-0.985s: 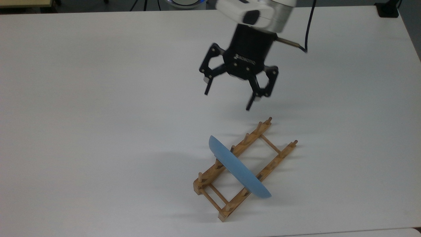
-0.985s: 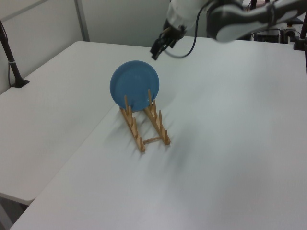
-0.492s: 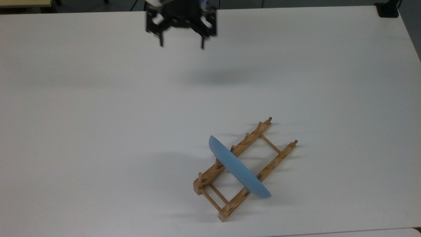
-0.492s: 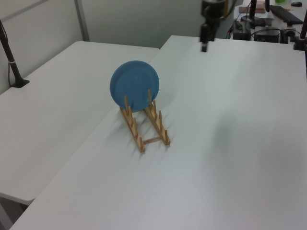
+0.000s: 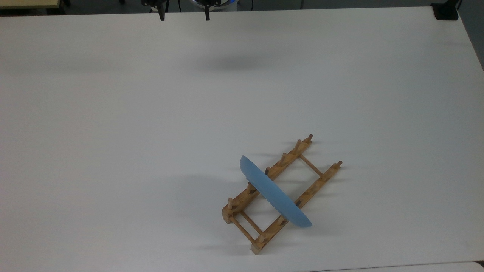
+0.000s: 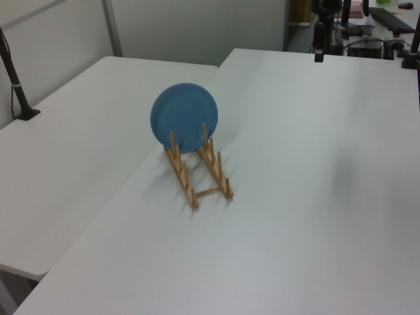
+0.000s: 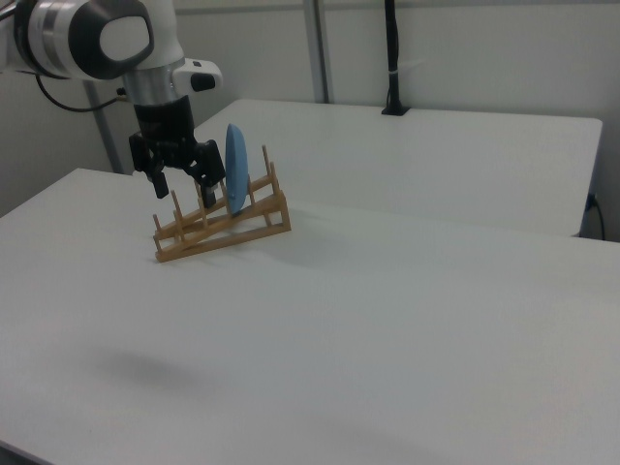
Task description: Place plate in plate rack
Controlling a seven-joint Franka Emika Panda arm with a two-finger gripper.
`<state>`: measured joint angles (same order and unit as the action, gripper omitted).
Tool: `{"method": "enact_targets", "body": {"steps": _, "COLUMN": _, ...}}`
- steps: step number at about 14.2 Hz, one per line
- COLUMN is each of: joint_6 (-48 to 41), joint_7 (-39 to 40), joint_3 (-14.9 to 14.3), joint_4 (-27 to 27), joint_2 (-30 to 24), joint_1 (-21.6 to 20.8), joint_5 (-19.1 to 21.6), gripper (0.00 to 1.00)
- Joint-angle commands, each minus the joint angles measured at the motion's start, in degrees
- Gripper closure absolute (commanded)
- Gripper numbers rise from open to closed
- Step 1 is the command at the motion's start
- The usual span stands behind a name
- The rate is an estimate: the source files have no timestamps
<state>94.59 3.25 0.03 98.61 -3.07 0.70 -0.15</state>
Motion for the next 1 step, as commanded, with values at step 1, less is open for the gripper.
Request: {"method": "enact_targets", "body": {"steps": 1, "joint_6": -0.9, "joint_7": 0.8, "joint_3": -0.4, "joint_4": 0.9, "joint_2": -1.1, "joint_1": -0.1, "joint_5": 0.7, "gripper": 0.00}}
